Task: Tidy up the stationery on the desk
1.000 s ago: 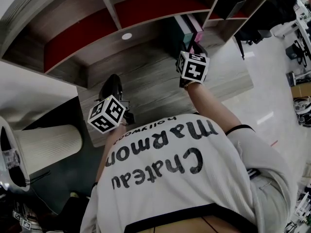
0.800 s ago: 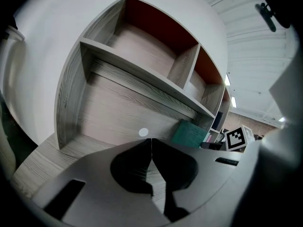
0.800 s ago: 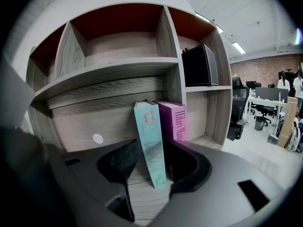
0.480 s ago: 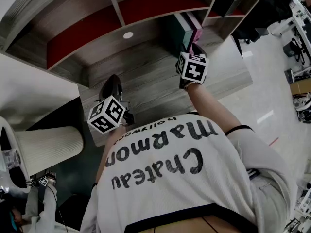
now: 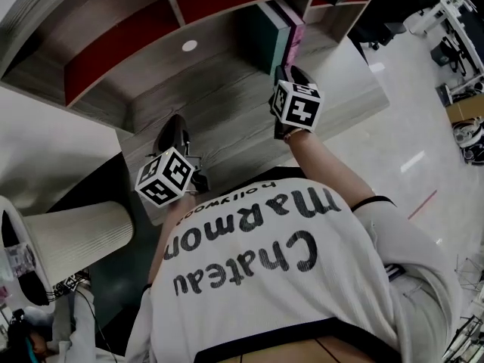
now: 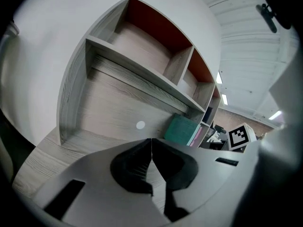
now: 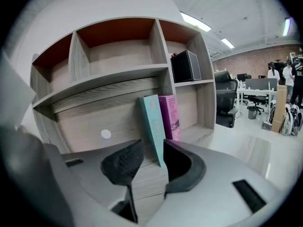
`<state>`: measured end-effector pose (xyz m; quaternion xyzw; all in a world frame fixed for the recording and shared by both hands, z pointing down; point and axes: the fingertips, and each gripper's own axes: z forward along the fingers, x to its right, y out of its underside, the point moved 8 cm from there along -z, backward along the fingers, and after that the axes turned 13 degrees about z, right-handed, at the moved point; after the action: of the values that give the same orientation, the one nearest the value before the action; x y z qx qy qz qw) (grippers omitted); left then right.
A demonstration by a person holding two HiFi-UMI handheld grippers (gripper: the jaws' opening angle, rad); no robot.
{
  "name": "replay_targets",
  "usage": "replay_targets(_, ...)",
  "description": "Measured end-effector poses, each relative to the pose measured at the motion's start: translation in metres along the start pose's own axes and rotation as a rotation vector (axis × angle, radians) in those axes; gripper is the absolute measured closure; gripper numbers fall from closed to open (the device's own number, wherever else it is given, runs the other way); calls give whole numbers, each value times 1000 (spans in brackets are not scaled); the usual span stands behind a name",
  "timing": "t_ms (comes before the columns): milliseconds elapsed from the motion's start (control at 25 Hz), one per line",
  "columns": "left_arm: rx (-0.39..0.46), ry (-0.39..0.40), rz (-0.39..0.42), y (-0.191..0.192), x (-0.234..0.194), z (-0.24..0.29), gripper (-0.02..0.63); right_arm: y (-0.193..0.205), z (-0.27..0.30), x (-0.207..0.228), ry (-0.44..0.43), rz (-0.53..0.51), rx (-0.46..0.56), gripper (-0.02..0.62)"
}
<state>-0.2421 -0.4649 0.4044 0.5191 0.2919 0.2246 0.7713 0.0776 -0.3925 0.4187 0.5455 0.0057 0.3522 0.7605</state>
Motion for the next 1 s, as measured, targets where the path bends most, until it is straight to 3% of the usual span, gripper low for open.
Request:
replay_targets(280, -30, 80, 3, 17, 19, -7, 589, 28, -41, 13, 3, 20, -47, 466)
replay_targets(360, -32, 100, 8, 17, 27, -9, 589, 31, -49, 13, -21, 19, -64, 510)
replay_targets(400, -32, 107, 10, 16, 31, -10, 589, 31, -52, 13, -40, 16, -72, 566)
replay_targets(440, -32, 112, 13, 15, 35, -11, 589, 30, -55, 12, -60, 13, -79, 578)
replay_targets(680, -26, 127, 28, 7, 67, -13, 589, 11, -75, 16, -185, 4, -76, 581)
replay_targets(1000, 58, 125, 44, -11, 125, -15, 589, -32, -108, 27, -409, -68, -19, 581)
